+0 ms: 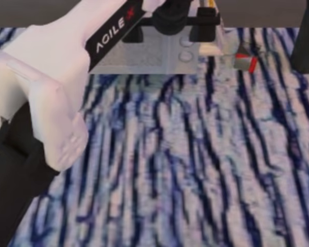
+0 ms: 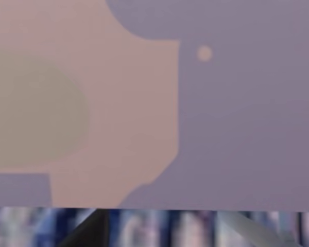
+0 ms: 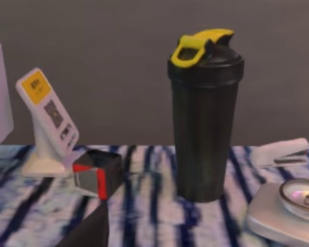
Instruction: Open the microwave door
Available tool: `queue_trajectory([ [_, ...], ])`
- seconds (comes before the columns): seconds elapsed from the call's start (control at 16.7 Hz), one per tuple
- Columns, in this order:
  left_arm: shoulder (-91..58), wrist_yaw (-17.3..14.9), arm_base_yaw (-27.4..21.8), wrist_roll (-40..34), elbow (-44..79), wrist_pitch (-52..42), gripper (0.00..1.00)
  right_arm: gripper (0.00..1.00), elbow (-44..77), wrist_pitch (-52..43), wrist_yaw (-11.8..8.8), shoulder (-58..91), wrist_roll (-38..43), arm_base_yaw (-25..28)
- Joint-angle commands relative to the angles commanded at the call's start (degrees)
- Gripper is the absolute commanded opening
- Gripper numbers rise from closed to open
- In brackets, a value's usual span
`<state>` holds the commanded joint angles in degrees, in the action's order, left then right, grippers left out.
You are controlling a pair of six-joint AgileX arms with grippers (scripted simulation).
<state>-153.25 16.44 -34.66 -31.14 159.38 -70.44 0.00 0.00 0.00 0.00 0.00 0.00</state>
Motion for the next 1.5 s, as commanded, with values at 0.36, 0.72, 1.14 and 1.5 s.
queue_trajectory([
  [0.36,0.00,0.00,0.00,0.00,0.00,0.00,0.55,1.00,0.00,0.00,0.00,0.00,0.00,0.00],
  [0.72,0.00,0.00,0.00,0.00,0.00,0.00,0.10,1.00,0.00,0.00,0.00,0.00,0.00,0.00],
  [1.14,0.00,0.00,0.00,0.00,0.00,0.00,0.00,1.00,0.00,0.00,0.00,0.00,0.00,0.00],
  [1.5,2.78,-0.16,-1.38,-0.28,-5.20,1.10,0.00,1.00,0.00,0.00,0.00,0.00,0.00,0.00],
])
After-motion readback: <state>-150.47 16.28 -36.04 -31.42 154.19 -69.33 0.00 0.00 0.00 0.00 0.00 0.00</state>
